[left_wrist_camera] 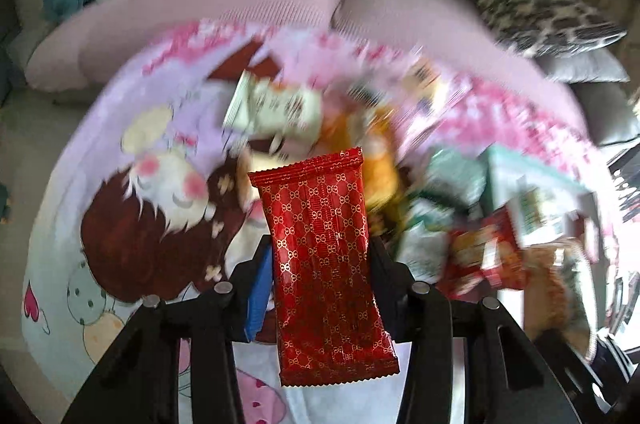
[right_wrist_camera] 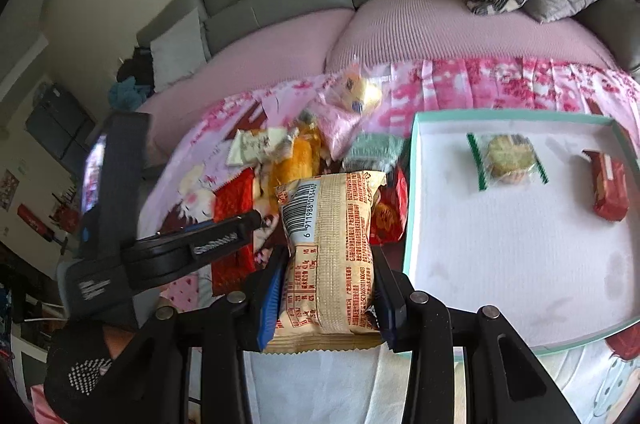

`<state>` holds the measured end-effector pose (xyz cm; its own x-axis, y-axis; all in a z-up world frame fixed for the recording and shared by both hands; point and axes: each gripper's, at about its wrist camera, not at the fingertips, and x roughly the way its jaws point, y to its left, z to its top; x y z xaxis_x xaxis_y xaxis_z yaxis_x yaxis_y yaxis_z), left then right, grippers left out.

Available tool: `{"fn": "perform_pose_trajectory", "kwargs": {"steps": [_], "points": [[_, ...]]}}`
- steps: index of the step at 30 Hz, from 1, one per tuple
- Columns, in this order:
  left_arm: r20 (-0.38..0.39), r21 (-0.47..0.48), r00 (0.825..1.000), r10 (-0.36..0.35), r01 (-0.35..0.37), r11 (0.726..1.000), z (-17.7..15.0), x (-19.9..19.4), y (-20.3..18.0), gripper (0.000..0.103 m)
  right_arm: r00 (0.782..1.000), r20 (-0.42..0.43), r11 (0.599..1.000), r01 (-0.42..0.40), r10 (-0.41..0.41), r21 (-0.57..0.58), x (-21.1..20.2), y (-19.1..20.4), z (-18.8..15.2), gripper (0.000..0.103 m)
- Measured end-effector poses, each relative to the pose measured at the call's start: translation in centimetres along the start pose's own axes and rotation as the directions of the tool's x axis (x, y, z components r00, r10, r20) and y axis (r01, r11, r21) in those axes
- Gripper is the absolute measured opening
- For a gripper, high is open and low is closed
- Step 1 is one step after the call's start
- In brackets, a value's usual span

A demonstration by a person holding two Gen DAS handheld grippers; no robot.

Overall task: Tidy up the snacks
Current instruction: 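Carry both packs over the tray and release them inside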

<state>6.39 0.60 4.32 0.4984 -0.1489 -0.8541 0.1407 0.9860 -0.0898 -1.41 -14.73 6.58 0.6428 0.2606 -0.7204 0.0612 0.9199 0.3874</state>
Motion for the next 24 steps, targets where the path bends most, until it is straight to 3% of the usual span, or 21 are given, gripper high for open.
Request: {"fn": "perform_pose_trajectory", "kwargs": {"steps": [4, 8, 11, 15, 19, 24], "points": [[0.049, 0.044, 0.997, -0.062, 0.06, 0.997, 0.1, -1.1, -2.0, 0.047, 0.999, 0.027, 0.999, 0.016, -0.018, 0.052, -1.0, -2.2, 0.3, 0.042], [0.037, 0.123, 0.987, -0.156, 0.15, 0.981, -0.1, -1.3, -5.7, 0.047, 0.992, 0.033, 0.98, 0.118, -0.125, 0.16, -1.7, -6.7, 0.4, 0.042], [0.035, 0.21, 0.975, -0.22, 0.208, 0.955, -1.1, -1.6, -9.1, 0.047, 0.965, 0.03, 0.936, 0.247, -0.262, 0.25, -3.0, -10.9, 0.2, 0.042], [-0.006, 0.299, 0.96, -0.28, 0.269, 0.915, -2.2, -1.4, -13.6, 0.047, 0.906, -0.01, 0.845, 0.399, -0.424, 0.356, -5.1, -16.3, -0.8, 0.042], [-0.035, 0.357, 0.954, -0.298, 0.29, 0.888, -3.0, -0.4, -16.9, 0.047, 0.893, -0.042, 0.798, 0.422, -0.449, 0.431, -6.1, -19.9, -1.7, 0.042], [-0.065, 0.356, 0.955, -0.291, 0.294, 0.887, -3.4, 2.2, -19.0, 0.047, 0.891, -0.066, 0.781, 0.427, -0.449, 0.456, -6.3, -21.8, -2.5, 0.042]]}}
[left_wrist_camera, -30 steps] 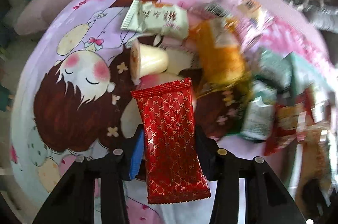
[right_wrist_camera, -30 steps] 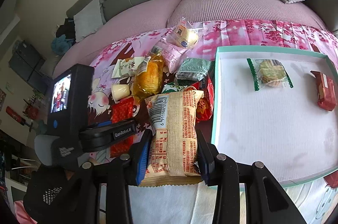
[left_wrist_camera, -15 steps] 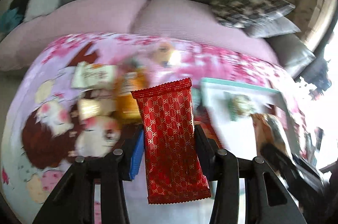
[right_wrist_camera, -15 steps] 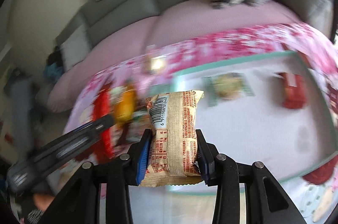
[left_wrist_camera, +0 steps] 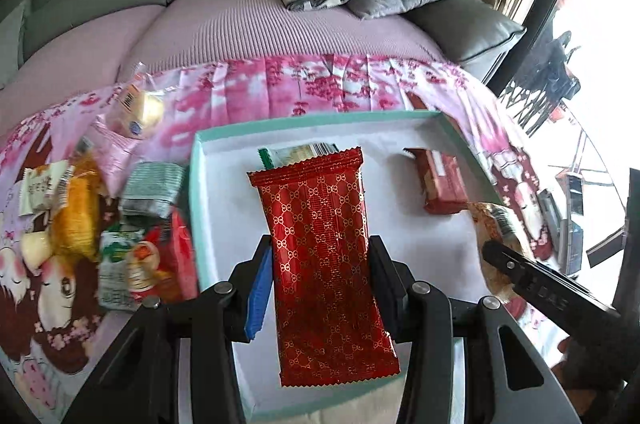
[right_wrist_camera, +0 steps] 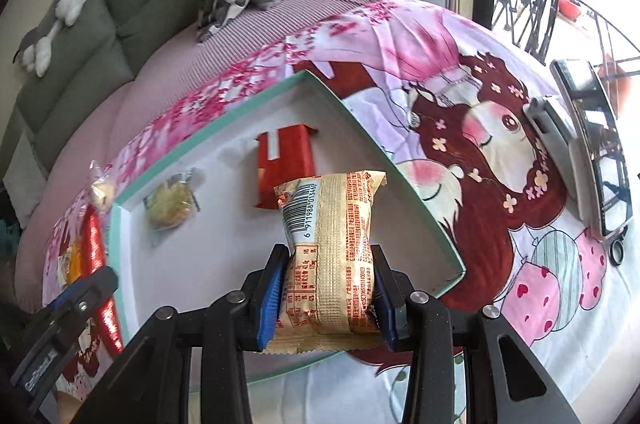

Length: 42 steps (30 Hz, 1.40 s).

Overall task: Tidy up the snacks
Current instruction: 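Carry both packs over the tray and release them inside, then move both grippers back toward the snack pile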

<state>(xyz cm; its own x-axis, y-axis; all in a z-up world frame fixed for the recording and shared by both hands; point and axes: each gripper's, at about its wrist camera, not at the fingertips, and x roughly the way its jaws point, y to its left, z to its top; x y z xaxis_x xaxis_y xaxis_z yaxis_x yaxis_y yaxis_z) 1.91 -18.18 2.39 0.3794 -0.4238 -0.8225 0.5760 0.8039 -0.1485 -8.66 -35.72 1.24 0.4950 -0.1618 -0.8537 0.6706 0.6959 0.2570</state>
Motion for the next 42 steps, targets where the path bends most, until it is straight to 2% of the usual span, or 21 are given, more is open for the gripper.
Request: {"fn": "perform_pose_trajectory", "kwargs": {"steps": [8, 9, 12, 13, 21, 24, 26, 27, 29, 30, 36, 42], "points": [[-0.089, -0.003, 0.996, 0.028, -0.029, 1.0, -1.0, 4.0, -0.1, 0.048, 0.999, -0.044, 1.0, -0.009, 0.01, 0.012, 1.6, -0.4, 0.0, 0.042], [-0.092, 0.002, 0.995, 0.031, -0.03, 1.0, -1.1, 4.0, -0.2, 0.05, 0.999, -0.046, 1.0, -0.006, 0.006, 0.012, 1.6, -0.4, -0.1, 0.042], [-0.073, 0.015, 0.997, 0.038, -0.037, 0.999, -1.0, 3.3, -0.5, 0.069, 0.999, -0.044, 1.0, -0.006, 0.007, 0.014, 1.5, -0.4, 0.1, 0.044], [-0.068, 0.016, 0.997, 0.036, -0.035, 0.999, -0.9, 3.0, -0.5, 0.072, 0.999, -0.04, 1.0, -0.008, 0.008, 0.013, 1.4, -0.4, 0.2, 0.046], [-0.036, -0.022, 0.999, 0.032, -0.033, 0.999, -0.2, 0.9, 0.9, 0.079, 1.0, 0.013, 1.0, 0.007, -0.007, -0.012, -0.2, 0.0, 0.6, 0.052], [-0.03, -0.043, 0.999, 0.045, -0.046, 0.998, -0.1, 0.6, 1.7, 0.08, 1.0, 0.009, 0.999, 0.011, -0.011, -0.043, 0.0, 0.6, 0.4, 0.058], [-0.02, -0.057, 0.998, 0.056, -0.057, 0.997, 0.0, 0.3, 2.1, 0.087, 1.0, 0.017, 0.997, 0.012, -0.01, -0.074, 0.0, 1.3, 0.3, 0.067], [-0.011, -0.061, 0.998, 0.069, -0.069, 0.996, 0.0, 0.2, 2.4, 0.095, 1.0, 0.029, 0.996, 0.012, -0.009, -0.092, -0.1, 1.6, 0.2, 0.072], [0.016, -0.058, 0.994, 0.105, -0.104, 0.993, 0.0, -0.1, 2.8, 0.098, 0.999, 0.045, 0.994, 0.012, -0.007, -0.11, -0.2, 2.0, 0.1, 0.096], [0.023, -0.055, 0.992, 0.121, -0.12, 0.991, 0.1, -0.2, 3.0, 0.098, 0.999, 0.051, 0.993, 0.01, -0.004, -0.115, -0.2, 2.2, 0.1, 0.101], [0.058, -0.059, 0.983, 0.173, -0.17, 0.984, 0.5, -0.6, 4.2, 0.099, 0.999, 0.053, 0.994, -0.001, 0.007, -0.114, 0.0, 2.6, 0.1, 0.103], [0.063, -0.052, 0.981, 0.181, -0.178, 0.983, 1.1, -0.7, 4.6, 0.1, 0.997, 0.069, 0.992, -0.015, 0.024, -0.126, -0.1, 3.3, 0.1, 0.103]]}}
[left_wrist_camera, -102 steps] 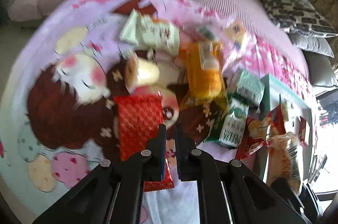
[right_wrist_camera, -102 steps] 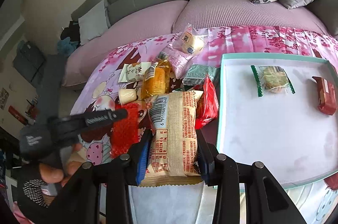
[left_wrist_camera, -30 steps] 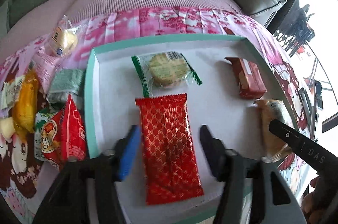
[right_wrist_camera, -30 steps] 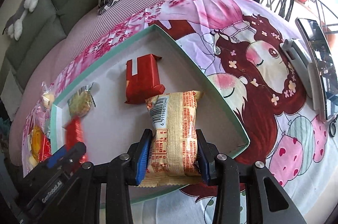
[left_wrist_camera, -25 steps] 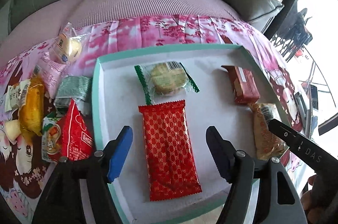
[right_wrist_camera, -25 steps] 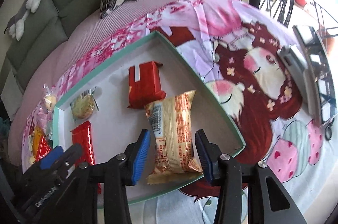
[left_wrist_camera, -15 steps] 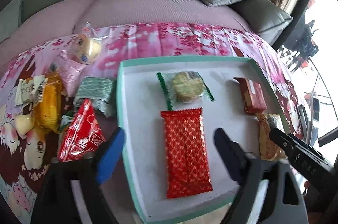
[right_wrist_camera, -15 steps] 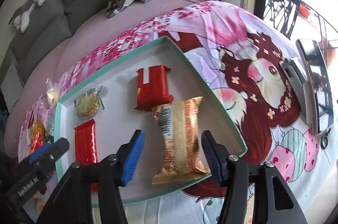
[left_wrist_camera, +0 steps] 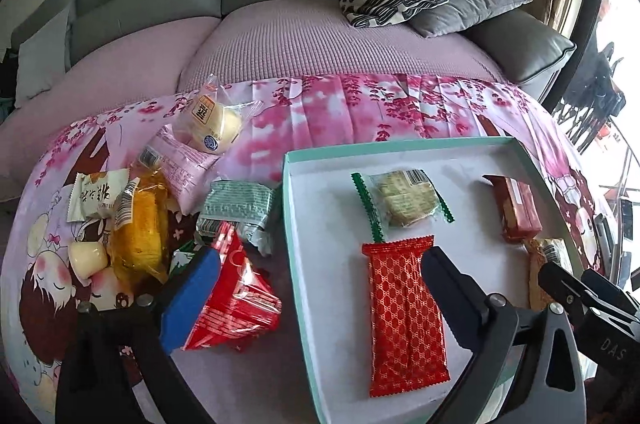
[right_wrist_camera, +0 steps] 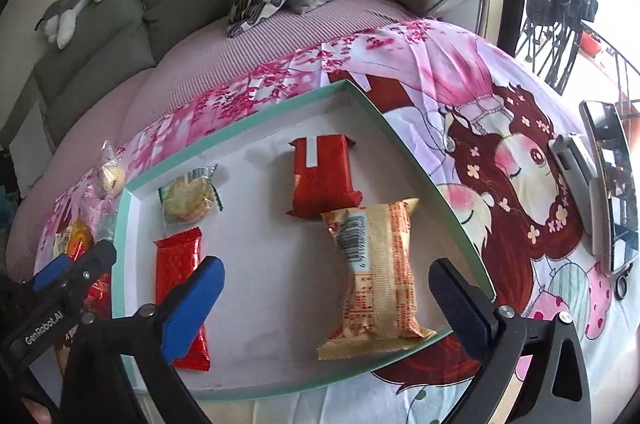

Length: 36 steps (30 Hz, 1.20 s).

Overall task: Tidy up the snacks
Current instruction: 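Move both grippers back toward the snack pile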

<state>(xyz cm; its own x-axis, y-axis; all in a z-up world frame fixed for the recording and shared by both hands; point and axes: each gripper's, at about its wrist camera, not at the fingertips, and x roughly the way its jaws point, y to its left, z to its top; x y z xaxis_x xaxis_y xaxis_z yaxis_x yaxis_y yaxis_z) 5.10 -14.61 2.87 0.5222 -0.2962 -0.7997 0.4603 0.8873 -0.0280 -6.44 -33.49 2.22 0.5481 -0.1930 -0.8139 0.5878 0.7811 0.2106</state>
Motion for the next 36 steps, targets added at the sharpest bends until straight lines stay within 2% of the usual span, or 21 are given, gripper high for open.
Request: {"fn": "perform_pose_trajectory", "kwargs": {"steps": [7, 11, 15, 22, 25, 29, 32, 36], "points": [[-0.053, 0.006, 0.999, 0.006, -0.005, 1.0, 1.2, 0.3, 1.2, 0.1, 1.0, 0.001, 1.0, -0.013, 0.013, -0.02, 0.6, 1.9, 0.4, 0.103], [-0.076, -0.02, 0.997, -0.005, 0.003, 1.0, 2.5, 0.1, 3.1, 0.1, 1.0, 0.008, 1.0, -0.006, 0.007, -0.026, 0.7, 3.2, 0.7, 0.103], [-0.082, -0.066, 0.997, -0.013, 0.007, 0.998, 3.0, -0.9, 6.3, 0.1, 0.999, 0.041, 0.999, -0.017, 0.019, -0.038, -0.1, 4.8, 0.9, 0.103], [-0.1, -0.219, 0.994, 0.038, -0.059, 0.974, 2.0, -1.6, 13.8, 0.1, 0.993, 0.057, 0.988, -0.091, 0.099, -0.124, -1.4, 9.1, 0.0, 0.103], [-0.123, -0.292, 0.992, 0.03, -0.065, 0.954, 1.3, -1.3, 16.6, 0.1, 0.988, 0.031, 0.972, -0.14, 0.149, -0.188, -1.0, 11.9, -0.9, 0.103], [-0.15, -0.325, 0.988, 0.024, -0.072, 0.943, 0.7, -0.5, 18.2, 0.1, 0.978, -0.025, 0.942, -0.204, 0.205, -0.267, -0.4, 15.2, -2.4, 0.103], [-0.164, -0.33, 0.986, 0.025, -0.079, 0.941, 0.5, 0.1, 18.8, 0.1, 0.975, -0.063, 0.915, -0.221, 0.213, -0.338, 0.5, 17.6, -3.6, 0.103], [-0.181, -0.34, 0.983, -0.008, -0.055, 0.939, 0.5, 1.0, 19.1, 0.1, 0.974, -0.1, 0.884, -0.226, 0.203, -0.41, 1.6, 19.9, -4.6, 0.103]]}}
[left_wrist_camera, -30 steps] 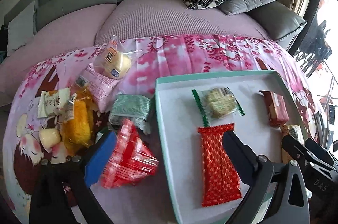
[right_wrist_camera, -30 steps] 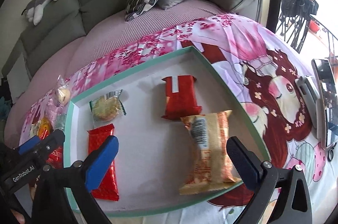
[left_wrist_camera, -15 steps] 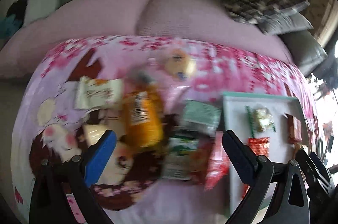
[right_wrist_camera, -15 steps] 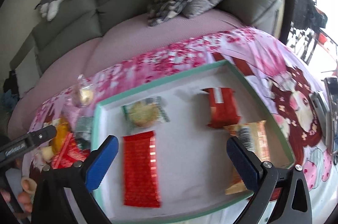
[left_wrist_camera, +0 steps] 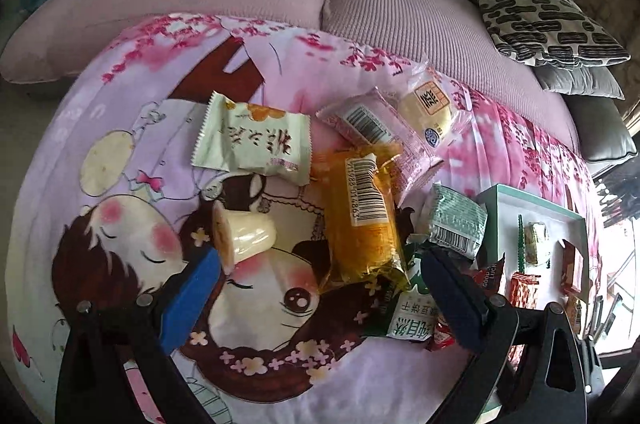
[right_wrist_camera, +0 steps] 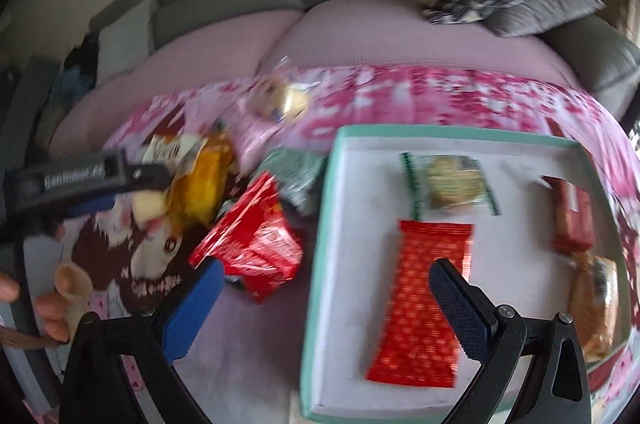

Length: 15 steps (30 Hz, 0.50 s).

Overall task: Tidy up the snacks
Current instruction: 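Move both grippers back toward the snack pile, then grasp the yellow barcode bread pack with the left gripper while the right gripper grasps the red chip bag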

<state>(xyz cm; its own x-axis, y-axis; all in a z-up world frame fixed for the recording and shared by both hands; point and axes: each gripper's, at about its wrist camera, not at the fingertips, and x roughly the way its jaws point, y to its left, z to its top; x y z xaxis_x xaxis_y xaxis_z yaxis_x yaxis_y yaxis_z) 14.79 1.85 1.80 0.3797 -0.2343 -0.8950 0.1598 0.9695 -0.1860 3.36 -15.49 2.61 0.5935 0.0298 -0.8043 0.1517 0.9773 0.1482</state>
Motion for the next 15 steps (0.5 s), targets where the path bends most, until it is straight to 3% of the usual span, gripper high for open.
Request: {"fn": "perform_pose_trajectory", "kwargs": {"steps": [9, 12, 15], "points": [[-0.061, -0.021, 0.997, -0.036, 0.035, 0.999, 0.5, 2.9, -0.7, 0.099, 1.0, -0.013, 0.992, -0.024, 0.022, -0.121, 2.1, 3.2, 0.7, 0.1], [-0.07, -0.028, 0.996, -0.047, 0.045, 0.999, 0.6, 3.4, -0.9, 0.084, 0.999, -0.018, 0.99, -0.033, 0.03, -0.138, 2.6, 3.8, 1.0, 0.087], [-0.08, -0.033, 0.995, -0.058, 0.056, 0.998, 0.6, 4.0, -1.0, 0.081, 0.999, -0.029, 0.989, -0.036, 0.032, -0.146, 3.4, 4.3, 1.2, 0.078]]}}
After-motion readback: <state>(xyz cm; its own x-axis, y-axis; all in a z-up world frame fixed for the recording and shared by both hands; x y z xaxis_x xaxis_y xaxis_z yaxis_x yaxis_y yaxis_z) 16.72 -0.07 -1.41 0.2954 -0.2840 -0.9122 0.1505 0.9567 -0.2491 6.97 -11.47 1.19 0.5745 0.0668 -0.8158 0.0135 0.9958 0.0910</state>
